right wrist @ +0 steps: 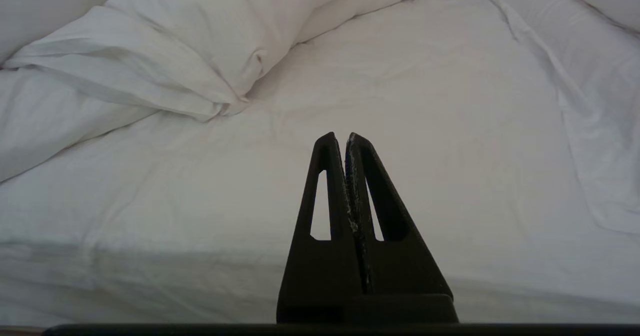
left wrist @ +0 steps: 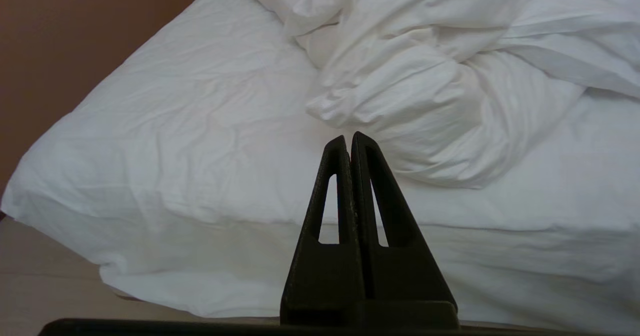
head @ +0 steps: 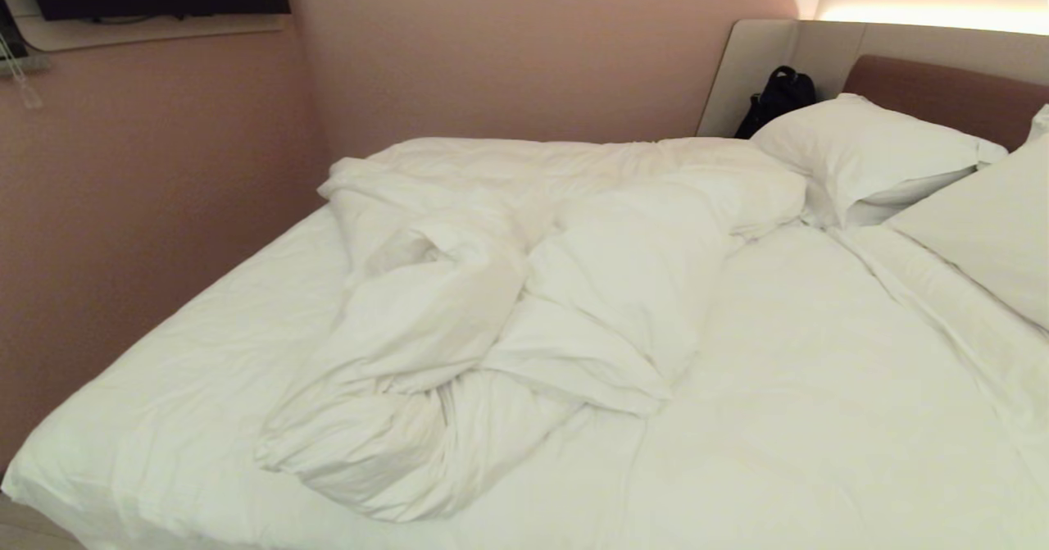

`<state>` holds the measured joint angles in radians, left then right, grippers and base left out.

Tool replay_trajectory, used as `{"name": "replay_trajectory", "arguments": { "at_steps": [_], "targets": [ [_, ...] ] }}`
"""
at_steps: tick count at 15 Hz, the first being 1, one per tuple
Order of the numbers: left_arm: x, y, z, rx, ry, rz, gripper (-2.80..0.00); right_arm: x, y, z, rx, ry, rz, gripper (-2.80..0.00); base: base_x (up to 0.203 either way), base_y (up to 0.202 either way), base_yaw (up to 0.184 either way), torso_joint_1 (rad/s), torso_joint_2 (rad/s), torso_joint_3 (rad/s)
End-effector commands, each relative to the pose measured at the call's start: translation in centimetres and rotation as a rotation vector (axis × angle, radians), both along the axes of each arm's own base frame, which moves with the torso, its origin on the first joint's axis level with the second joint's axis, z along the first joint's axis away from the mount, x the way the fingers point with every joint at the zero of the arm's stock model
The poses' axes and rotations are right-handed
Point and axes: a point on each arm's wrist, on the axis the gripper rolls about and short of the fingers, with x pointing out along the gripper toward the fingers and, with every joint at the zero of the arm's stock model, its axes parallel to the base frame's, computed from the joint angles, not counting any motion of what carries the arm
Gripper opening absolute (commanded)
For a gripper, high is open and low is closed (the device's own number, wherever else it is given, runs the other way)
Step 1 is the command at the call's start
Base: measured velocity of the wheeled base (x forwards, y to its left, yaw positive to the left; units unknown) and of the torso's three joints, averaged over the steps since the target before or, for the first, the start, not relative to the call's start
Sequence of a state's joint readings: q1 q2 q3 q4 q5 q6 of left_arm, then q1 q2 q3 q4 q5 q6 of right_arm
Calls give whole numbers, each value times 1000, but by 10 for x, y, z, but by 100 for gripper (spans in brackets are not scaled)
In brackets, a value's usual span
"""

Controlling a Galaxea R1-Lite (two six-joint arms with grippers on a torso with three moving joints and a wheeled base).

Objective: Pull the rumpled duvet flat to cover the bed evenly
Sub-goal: Hold the folded corner of the quilt

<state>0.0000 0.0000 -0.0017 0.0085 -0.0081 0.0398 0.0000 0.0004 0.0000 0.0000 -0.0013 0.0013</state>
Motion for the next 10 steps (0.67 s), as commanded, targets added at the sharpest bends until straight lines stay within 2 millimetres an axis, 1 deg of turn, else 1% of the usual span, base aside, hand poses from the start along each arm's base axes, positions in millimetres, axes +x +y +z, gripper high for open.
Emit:
{"name": "replay_trajectory", "arguments": {
  "at_steps": [1, 2, 8, 10],
  "targets": [
    [0, 0, 0, -6, -2, 0, -280, 0, 0, 0, 0, 0, 0, -280, 0, -139, 4, 2, 0, 2],
    [0, 0, 0, -9, -4, -1, -280, 0, 0, 0, 0, 0, 0, -280, 0, -81, -3, 1, 2, 2],
    [0, 0, 0, 0, -2, 2, -280, 0, 0, 0, 0, 0, 0, -280, 0, 0, 0, 0, 0, 0],
    [0, 0, 0, -1, -2, 2, -280, 0, 0, 0, 0, 1, 0, -280, -142, -18, 5, 2, 6, 2]
  ]
}}
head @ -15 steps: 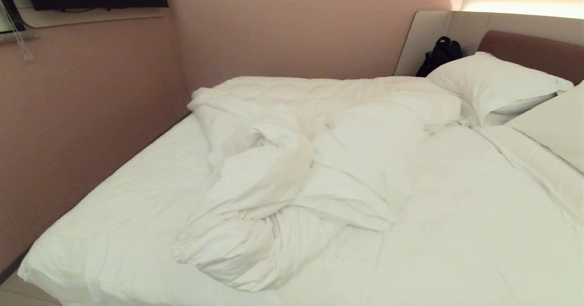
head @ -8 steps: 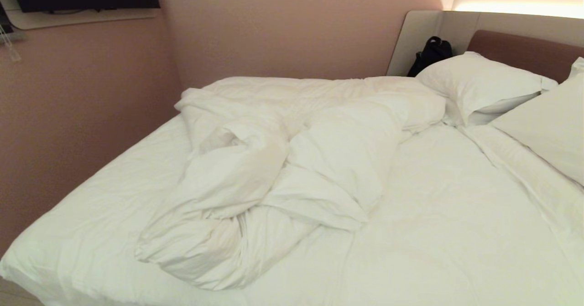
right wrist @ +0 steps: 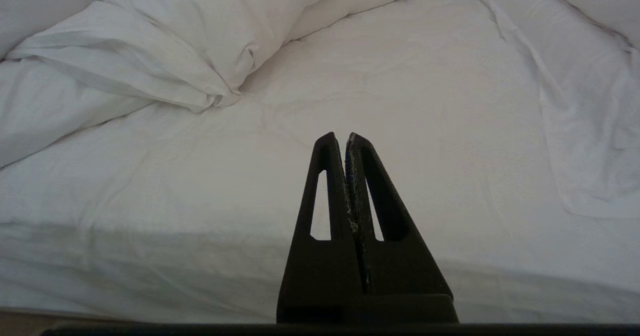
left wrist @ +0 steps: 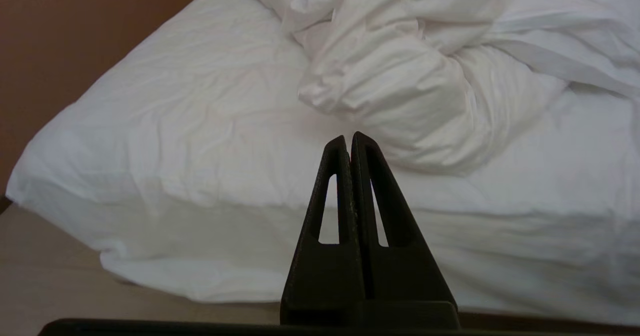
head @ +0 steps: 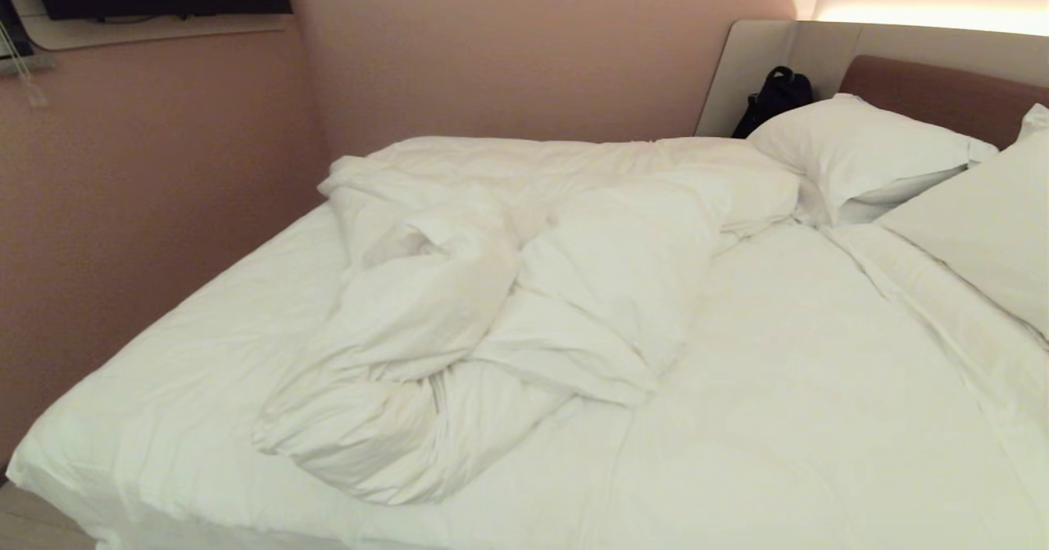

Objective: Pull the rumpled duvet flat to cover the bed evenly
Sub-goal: Hold the folded corner of the quilt

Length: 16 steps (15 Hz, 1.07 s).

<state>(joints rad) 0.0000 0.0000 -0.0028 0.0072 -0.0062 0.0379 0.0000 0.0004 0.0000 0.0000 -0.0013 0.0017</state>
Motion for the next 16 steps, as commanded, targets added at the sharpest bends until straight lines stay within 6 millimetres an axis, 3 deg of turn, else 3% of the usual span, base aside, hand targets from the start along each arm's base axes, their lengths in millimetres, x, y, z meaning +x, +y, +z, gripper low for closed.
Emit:
{"name": "replay_trajectory", "arguments": {
  "at_steps": [1, 11, 16],
  "targets": [
    [0, 0, 0, -1, 0, 0, -280, 0, 0, 0, 0, 0, 0, -280, -158, -66, 1, -6, 11, 2],
    [0, 0, 0, -4, 0, 0, -280, 0, 0, 0, 0, 0, 0, -280, -8, -6, 0, -1, 0, 1],
    [0, 0, 0, -7, 0, 2, -280, 0, 0, 0, 0, 1, 0, -280, -2, -149, 2, 2, 3, 0]
  ]
}}
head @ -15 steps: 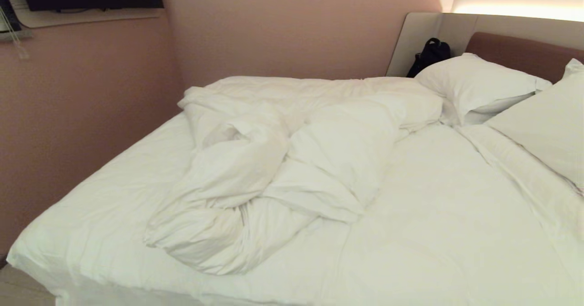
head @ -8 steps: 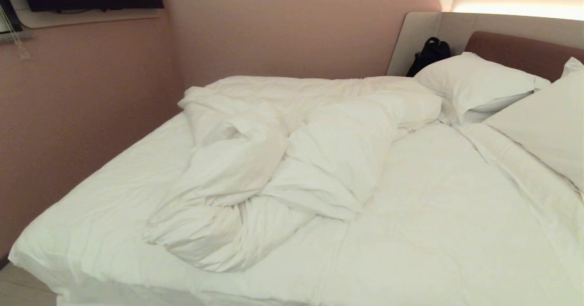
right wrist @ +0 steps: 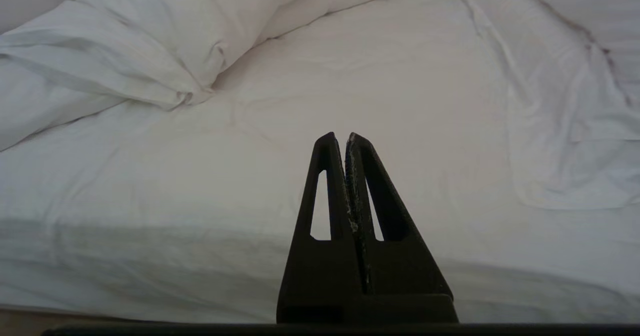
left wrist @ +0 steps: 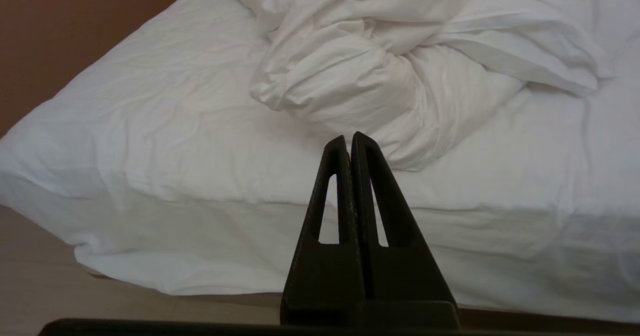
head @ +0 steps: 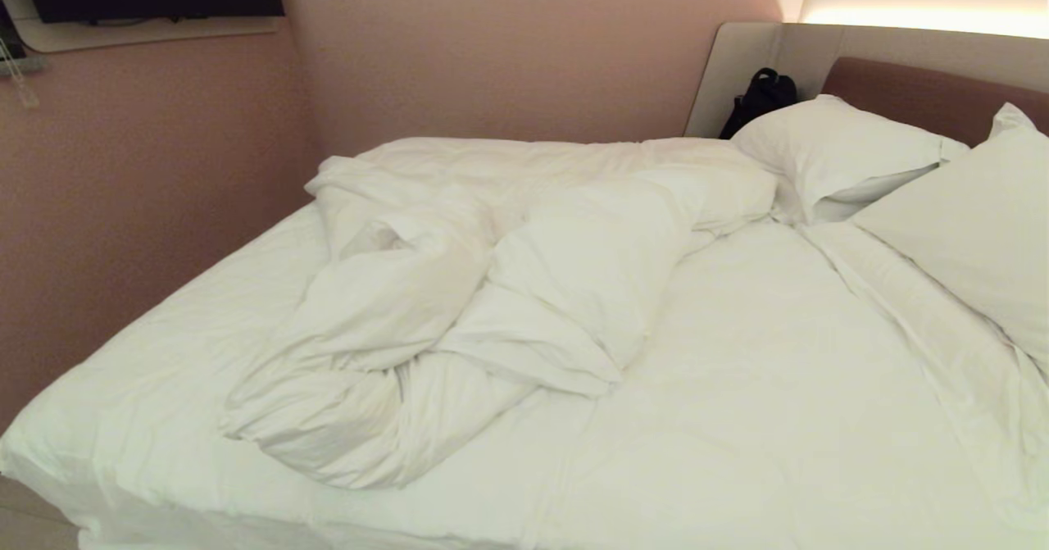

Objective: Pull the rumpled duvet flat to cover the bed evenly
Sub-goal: Hold the folded corner of the quilt

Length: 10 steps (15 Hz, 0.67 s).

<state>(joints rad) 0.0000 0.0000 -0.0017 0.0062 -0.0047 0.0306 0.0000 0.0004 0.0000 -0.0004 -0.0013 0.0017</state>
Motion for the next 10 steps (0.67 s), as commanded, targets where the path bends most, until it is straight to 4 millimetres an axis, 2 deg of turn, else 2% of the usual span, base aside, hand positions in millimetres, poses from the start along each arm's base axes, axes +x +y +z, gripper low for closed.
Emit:
{"name": "replay_trajectory", "arguments": {
  "at_steps": [1, 5, 10],
  "targets": [
    [0, 0, 0, 0, 0, 0, -280, 0, 0, 0, 0, 0, 0, -280, 0, -197, 0, -1, -2, -2],
    [0, 0, 0, -1, 0, -1, -280, 0, 0, 0, 0, 0, 0, -280, 0, -176, 0, 2, 4, 3],
    [0, 0, 0, -2, -1, -3, -280, 0, 0, 0, 0, 0, 1, -280, 0, -17, 0, 0, 0, 0]
  ]
}}
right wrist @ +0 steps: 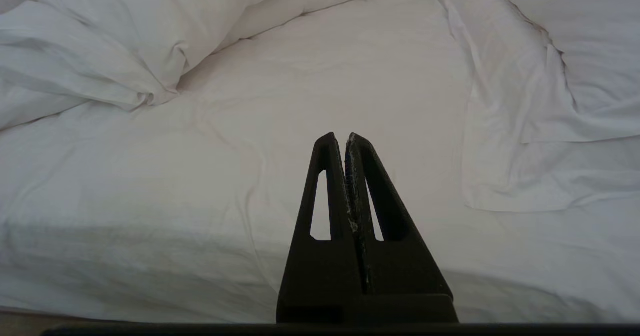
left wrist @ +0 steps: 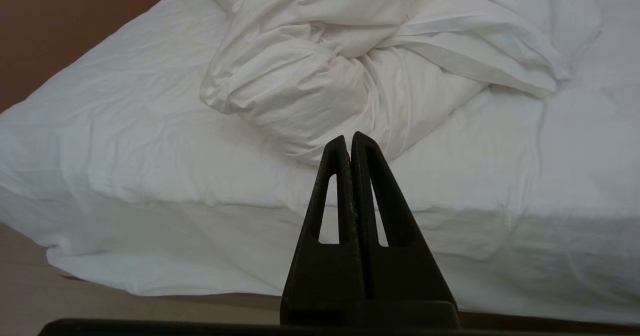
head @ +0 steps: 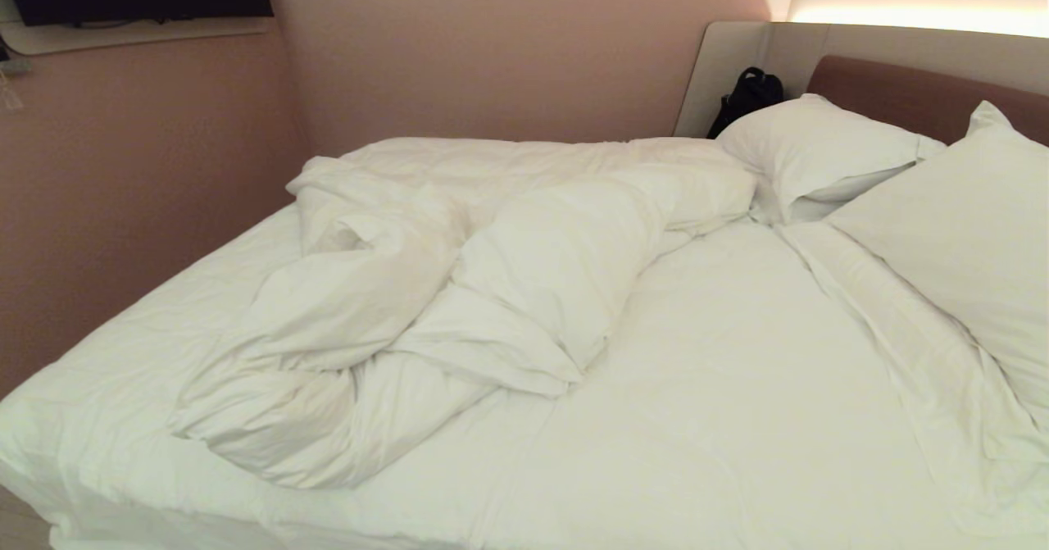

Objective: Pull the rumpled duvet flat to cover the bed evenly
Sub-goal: Hold the folded corner of the quilt

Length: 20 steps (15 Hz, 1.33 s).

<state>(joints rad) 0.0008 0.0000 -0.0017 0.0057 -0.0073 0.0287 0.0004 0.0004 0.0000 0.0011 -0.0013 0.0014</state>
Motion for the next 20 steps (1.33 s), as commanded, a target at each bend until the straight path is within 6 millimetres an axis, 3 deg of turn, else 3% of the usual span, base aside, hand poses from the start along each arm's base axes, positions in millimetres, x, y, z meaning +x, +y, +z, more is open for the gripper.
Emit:
{"name": "replay_trajectory", "arguments": {
  "at_steps": [1, 20],
  "targets": [
    [0, 0, 0, 0, 1, -1, -280, 0, 0, 0, 0, 0, -1, -280, 0, 0, 0, 0, 0, 0],
    [0, 0, 0, 41, 3, -8, -280, 0, 0, 0, 0, -2, 1, -280, 0, 0, 0, 0, 0, 0]
  ]
}}
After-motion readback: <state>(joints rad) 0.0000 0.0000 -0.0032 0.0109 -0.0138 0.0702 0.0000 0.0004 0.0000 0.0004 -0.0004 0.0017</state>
